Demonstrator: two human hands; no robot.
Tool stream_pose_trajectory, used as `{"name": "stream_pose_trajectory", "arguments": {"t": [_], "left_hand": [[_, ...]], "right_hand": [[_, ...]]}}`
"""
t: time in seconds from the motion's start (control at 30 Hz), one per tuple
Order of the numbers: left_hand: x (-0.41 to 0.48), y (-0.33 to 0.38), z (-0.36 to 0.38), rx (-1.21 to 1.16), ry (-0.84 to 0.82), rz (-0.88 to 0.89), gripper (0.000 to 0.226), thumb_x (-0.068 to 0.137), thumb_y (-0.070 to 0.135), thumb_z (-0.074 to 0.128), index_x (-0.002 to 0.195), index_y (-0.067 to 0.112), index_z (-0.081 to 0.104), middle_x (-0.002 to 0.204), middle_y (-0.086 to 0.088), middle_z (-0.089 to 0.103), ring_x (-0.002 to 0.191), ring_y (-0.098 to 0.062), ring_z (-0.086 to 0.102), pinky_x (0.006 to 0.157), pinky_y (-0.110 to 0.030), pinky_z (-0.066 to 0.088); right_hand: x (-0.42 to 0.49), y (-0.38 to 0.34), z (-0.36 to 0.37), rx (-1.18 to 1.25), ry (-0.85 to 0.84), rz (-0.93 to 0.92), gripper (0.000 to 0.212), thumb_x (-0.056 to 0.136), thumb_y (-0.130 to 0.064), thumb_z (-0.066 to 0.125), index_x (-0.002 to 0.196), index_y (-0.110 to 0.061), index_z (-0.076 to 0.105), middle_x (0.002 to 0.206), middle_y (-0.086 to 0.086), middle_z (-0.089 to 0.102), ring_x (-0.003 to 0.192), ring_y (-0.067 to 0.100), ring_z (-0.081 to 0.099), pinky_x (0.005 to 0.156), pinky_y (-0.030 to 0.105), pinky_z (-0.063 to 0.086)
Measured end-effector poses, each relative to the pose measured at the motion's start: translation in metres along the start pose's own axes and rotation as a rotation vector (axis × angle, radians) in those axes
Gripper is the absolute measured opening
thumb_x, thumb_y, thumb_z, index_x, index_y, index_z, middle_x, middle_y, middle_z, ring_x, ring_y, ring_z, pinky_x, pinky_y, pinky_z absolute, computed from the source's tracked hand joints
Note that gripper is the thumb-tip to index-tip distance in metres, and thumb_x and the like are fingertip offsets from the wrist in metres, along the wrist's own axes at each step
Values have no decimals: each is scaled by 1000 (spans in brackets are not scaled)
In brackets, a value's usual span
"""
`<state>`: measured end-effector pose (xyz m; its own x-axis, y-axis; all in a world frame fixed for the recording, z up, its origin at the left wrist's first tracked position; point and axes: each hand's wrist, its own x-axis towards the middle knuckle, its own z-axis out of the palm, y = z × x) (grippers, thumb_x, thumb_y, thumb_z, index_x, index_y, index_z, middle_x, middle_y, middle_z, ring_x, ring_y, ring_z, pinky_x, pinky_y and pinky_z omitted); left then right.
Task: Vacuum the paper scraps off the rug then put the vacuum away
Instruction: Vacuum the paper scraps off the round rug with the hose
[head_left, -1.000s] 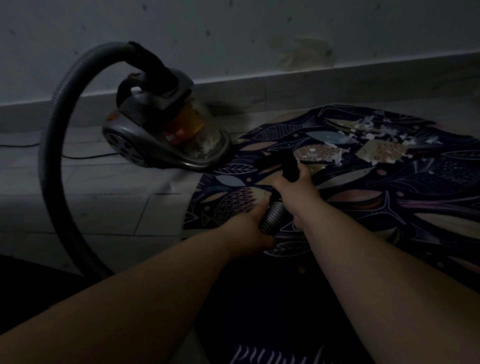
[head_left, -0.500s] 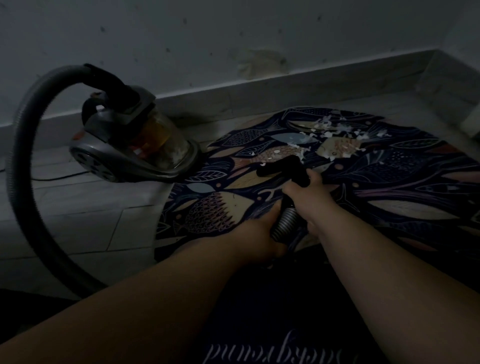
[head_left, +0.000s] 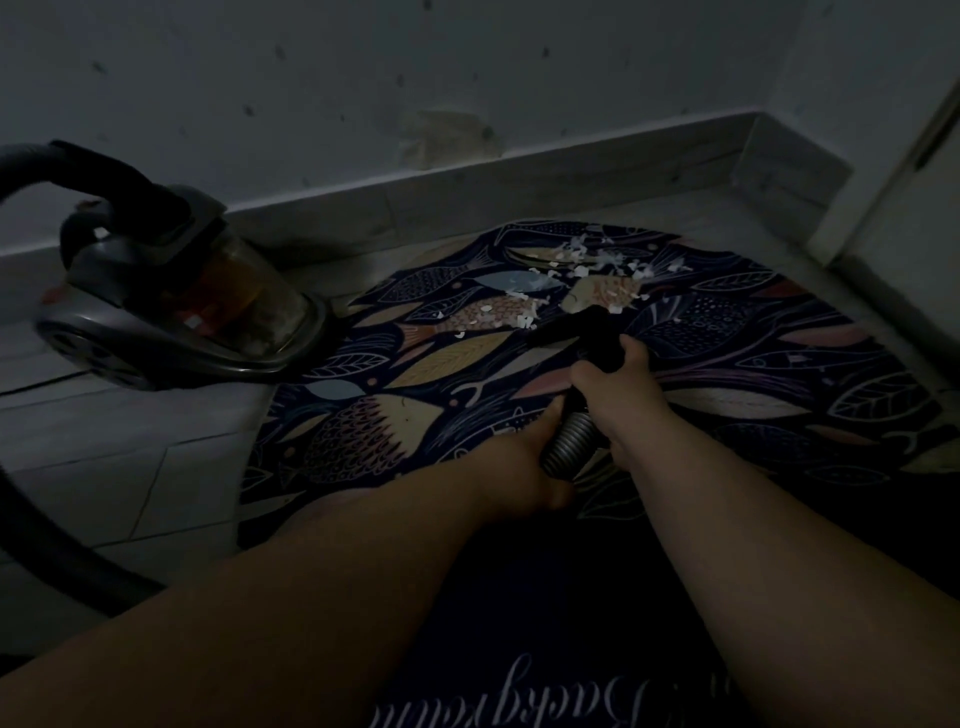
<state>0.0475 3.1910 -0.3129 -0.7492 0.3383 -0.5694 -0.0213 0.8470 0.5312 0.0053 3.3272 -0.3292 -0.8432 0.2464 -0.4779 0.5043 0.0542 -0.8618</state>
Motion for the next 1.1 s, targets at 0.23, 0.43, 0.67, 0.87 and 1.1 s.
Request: {"name": "stream_pose_trajectory", "arguments": {"t": [0.23,0.43,0.67,0.87,1.1], "left_hand": [[13,14,1,48,-18,-11,98,87,36,62,146,41,-16,146,-11,39,124,-26,47,99,-24,38],[15,13,-2,40,-16,-41,97,88,35,62,145,42,-16,148,-10,37,124,-25,47,95,-21,38],[9,6,-12,19,-1,-46,98,88,31,62,145,45,-17,140,-7,47,113,-22,55,83,-18,41],[0,-5,-21,10,33,-65,95,90,29,59,143,43,-19,137,-6,49,98,-11,50,74,-11,37],[-12,-25,-30,-30,50,-118,95,90,31,59,146,37,-17,140,-7,46,113,-22,54,84,-18,41]], "right_hand": [[7,5,-13,57,43,-15,74,95,-25,56,154,-32,12,113,2,44,83,21,51,77,37,48],[12,6,-7,76,43,-27,74,93,-25,56,153,-34,14,125,6,49,90,23,53,85,41,52],[15,4,9,124,9,-41,76,94,-23,58,154,-33,14,137,8,48,96,25,53,77,36,47],[16,0,31,85,-33,-42,79,91,-27,61,154,-35,14,140,7,45,99,25,54,80,37,50],[14,-6,58,53,-115,-33,78,91,-30,61,154,-34,14,140,8,46,102,25,52,88,38,51]]}}
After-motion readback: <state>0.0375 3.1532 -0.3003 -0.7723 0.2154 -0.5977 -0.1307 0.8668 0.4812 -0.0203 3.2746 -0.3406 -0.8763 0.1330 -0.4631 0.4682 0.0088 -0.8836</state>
